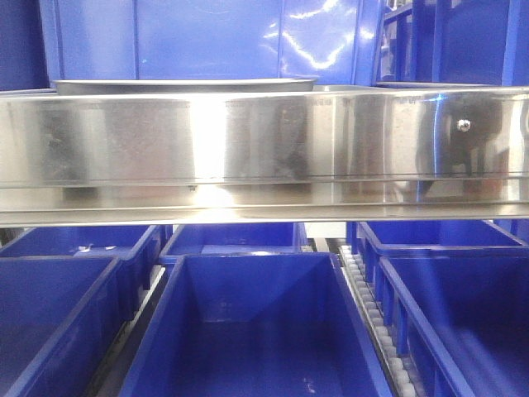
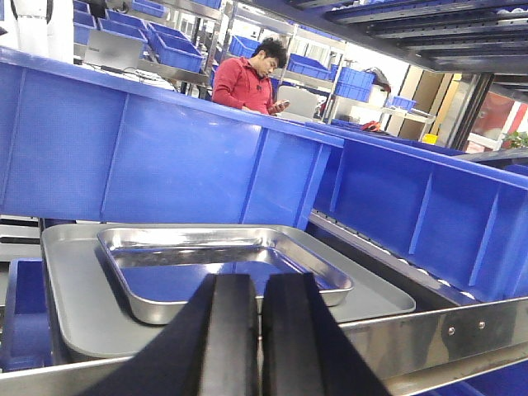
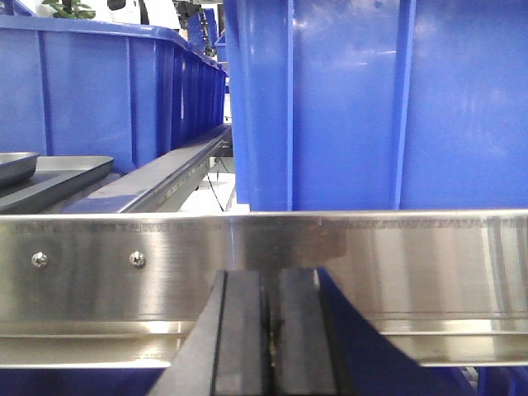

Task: Stack silver trays without gaps

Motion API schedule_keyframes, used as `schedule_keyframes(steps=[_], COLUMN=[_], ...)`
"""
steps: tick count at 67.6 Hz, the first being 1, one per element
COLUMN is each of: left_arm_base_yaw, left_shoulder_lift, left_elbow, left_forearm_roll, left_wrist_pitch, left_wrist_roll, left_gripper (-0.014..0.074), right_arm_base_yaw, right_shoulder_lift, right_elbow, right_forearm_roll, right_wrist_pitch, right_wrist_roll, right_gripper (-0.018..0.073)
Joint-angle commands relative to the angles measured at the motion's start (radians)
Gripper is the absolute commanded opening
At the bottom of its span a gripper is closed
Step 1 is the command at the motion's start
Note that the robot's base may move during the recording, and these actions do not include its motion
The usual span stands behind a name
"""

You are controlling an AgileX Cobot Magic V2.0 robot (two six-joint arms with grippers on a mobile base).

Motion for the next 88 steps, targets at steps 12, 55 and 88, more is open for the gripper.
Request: schedule_keyframes(steps=[12,55,88], left_arm_base_yaw=[0.146,0.466,0.466], left_shoulder_lift=[-0.065,-0.303,-0.303], left_elbow=[0.041,0.375,0.375], left_forearm_roll=[-0.257,-0.379,-0.406], left_wrist_pitch=[0.02,-0.068,-0.072], left_wrist_roll=[0.42,0.57,0.575], left_gripper=[0.0013,0.0013,0.0013], right_arm_base_yaw=[-0.001,-0.001,-0.001], right_shoulder_lift=[-0.009,-0.009,-0.009], right_elbow=[-0.001,-0.001,-0.001], right_forearm_roll=[0.002,0.002,0.002], right_wrist_pitch=[-0.014,-0.014,-0.014], right_wrist_roll=[0.0,0.0,0.0], right_gripper=[-0.0017,-0.0017,-0.0017])
